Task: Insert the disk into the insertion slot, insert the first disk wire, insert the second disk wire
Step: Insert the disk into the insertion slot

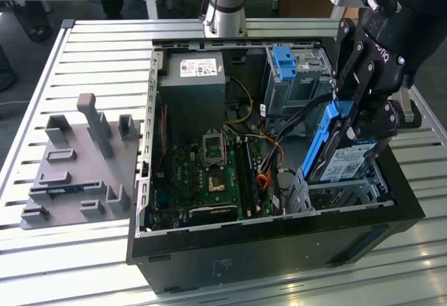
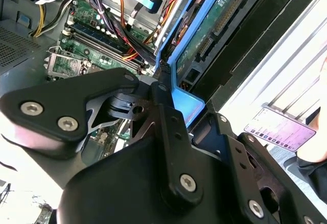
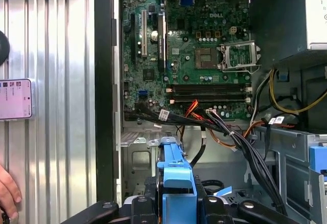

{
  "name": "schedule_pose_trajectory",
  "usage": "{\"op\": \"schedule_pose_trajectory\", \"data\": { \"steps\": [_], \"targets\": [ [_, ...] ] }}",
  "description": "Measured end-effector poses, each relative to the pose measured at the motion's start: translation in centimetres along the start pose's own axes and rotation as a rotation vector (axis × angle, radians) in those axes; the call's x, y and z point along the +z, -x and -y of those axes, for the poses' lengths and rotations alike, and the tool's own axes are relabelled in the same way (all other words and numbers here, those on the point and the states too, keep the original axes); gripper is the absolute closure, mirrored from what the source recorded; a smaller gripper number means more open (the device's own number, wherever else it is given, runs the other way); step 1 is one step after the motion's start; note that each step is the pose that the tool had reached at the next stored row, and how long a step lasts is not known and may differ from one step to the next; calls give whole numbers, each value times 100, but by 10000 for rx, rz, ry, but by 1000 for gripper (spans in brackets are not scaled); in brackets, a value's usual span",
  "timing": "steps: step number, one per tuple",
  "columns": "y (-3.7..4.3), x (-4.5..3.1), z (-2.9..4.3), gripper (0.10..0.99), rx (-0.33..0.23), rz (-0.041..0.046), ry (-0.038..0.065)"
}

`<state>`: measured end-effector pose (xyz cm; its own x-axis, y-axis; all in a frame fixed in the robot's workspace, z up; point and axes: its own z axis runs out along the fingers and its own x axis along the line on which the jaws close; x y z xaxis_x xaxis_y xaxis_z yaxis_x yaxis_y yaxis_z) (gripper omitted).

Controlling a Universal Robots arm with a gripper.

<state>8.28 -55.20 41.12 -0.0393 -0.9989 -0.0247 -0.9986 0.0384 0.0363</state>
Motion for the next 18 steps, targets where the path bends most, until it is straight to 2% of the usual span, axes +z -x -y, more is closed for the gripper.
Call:
{"op": "schedule_pose_trajectory", "data": {
  "steps": [18],
  "targets": [
    [-3,132,5,722,-6,1,2]
  ]
}}
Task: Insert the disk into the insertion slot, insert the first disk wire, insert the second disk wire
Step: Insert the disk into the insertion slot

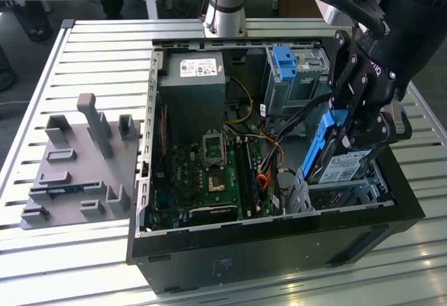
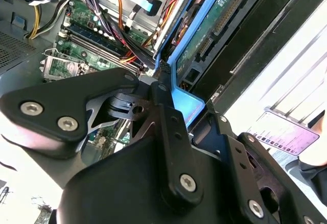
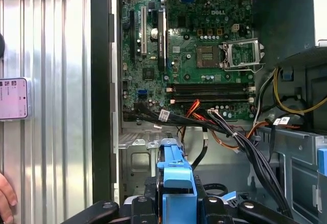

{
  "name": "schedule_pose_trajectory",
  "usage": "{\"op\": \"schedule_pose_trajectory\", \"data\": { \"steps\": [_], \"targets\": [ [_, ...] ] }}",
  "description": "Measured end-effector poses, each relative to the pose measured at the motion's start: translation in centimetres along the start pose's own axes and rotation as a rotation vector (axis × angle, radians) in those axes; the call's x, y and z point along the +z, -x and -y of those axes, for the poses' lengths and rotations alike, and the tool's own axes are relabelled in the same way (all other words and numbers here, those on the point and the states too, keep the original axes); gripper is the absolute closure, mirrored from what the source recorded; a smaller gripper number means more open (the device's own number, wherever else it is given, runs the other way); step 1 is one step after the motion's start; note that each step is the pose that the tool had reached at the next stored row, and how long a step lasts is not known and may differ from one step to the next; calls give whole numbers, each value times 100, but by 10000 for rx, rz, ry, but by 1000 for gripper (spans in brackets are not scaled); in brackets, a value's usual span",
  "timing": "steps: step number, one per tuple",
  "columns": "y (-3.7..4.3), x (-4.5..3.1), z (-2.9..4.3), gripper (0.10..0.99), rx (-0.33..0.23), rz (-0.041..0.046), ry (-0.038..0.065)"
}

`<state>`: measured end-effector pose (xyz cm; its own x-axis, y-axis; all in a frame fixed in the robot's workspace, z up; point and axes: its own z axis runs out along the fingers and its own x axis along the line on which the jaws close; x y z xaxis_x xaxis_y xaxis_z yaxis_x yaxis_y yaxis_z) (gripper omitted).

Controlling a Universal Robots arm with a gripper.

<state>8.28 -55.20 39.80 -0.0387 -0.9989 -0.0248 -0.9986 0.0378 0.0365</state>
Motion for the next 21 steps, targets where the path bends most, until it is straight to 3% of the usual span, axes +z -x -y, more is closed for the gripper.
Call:
{"op": "schedule_pose_trajectory", "data": {
  "steps": [21],
  "targets": [
    [-4,147,5,722,1,-2,0]
  ]
}}
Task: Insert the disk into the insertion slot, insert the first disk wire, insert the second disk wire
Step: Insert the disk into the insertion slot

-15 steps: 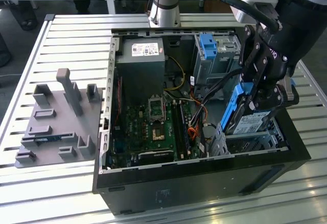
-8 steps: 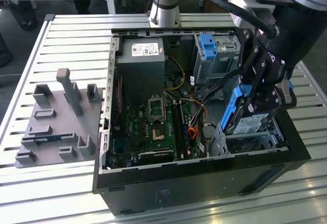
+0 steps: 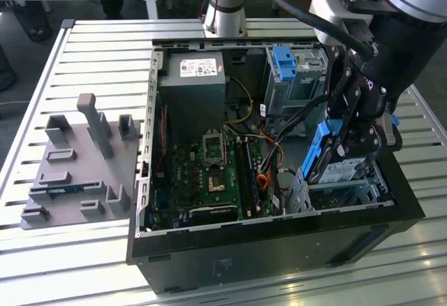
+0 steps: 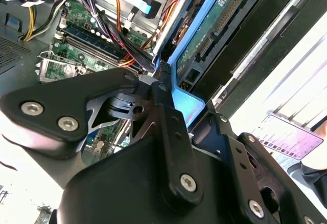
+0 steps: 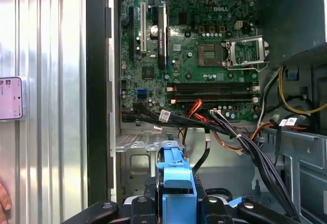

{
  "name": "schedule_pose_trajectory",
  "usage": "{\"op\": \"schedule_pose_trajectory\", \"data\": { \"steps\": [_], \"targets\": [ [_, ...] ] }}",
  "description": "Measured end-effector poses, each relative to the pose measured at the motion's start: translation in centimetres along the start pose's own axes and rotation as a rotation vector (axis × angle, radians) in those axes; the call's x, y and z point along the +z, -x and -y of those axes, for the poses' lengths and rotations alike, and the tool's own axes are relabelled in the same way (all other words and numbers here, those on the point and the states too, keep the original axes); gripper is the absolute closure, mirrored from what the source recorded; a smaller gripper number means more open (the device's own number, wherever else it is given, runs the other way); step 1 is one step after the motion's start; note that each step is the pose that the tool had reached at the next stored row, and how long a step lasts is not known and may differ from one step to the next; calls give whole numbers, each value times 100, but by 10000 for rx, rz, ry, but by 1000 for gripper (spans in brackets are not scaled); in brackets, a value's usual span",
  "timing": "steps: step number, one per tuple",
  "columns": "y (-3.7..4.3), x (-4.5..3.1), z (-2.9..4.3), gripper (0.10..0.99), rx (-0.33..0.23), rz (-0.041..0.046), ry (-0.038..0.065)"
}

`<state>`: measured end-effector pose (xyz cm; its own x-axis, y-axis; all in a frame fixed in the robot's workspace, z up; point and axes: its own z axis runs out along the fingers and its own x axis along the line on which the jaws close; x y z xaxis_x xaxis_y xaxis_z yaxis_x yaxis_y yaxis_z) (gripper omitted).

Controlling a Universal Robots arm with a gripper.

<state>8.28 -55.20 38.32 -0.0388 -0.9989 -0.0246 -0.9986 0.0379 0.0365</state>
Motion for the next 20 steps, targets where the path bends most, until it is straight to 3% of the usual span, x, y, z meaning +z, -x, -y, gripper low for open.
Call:
{"op": "schedule_pose_trajectory", "data": {
  "steps": [15,17,19,20],
  "targets": [
    [-2,104,4,722,0,4,1],
    [-2,115,4,655,1,2,1],
    [-3,127,4,655,0,2,0],
    [-3,131,5,588,0,1,0]
  ]
}}
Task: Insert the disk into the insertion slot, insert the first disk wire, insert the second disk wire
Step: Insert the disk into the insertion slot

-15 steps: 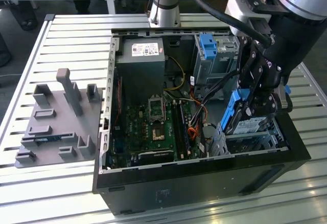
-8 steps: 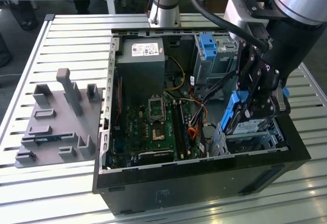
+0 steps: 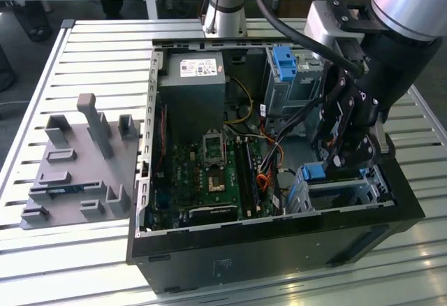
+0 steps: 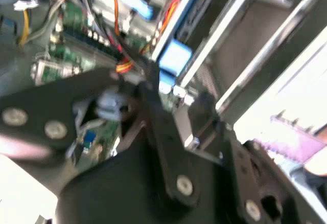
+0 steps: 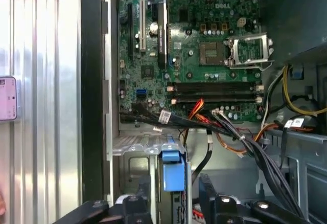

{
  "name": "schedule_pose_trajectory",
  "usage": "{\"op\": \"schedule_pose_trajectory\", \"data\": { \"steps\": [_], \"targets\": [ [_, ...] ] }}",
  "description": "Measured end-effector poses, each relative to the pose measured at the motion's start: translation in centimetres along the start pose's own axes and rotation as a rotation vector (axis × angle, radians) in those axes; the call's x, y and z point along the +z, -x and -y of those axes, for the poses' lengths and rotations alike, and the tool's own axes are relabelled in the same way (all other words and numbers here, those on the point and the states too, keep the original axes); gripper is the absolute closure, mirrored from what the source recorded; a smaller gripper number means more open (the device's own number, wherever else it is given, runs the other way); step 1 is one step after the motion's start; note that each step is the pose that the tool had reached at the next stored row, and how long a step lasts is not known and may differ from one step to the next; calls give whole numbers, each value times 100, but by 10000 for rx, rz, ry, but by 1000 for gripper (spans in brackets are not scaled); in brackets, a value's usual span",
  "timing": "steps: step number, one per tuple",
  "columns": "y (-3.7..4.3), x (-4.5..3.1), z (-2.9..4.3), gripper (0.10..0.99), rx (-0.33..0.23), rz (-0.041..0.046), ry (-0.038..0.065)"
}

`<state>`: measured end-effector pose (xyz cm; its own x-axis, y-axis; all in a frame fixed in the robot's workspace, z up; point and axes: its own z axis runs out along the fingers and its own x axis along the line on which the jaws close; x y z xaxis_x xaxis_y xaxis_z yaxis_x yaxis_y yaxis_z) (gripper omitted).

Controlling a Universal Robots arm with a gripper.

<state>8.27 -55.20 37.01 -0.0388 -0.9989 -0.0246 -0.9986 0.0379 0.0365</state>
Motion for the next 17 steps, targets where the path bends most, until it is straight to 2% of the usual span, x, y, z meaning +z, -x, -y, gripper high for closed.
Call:
{"op": "schedule_pose_trajectory", "data": {
  "steps": [6,9,10,12,13,14,17],
  "targets": [
    [-1,56,3,604,-31,5,-14],
    [-2,93,4,784,-49,3,-55],
    [-2,106,4,784,-55,3,-68],
    [-3,131,5,902,-66,3,-88],
    [-3,143,6,902,-68,3,-89],
    [-4,153,6,961,-69,3,-90],
    [-4,167,7,980,-72,1,-90]
  ]
}}
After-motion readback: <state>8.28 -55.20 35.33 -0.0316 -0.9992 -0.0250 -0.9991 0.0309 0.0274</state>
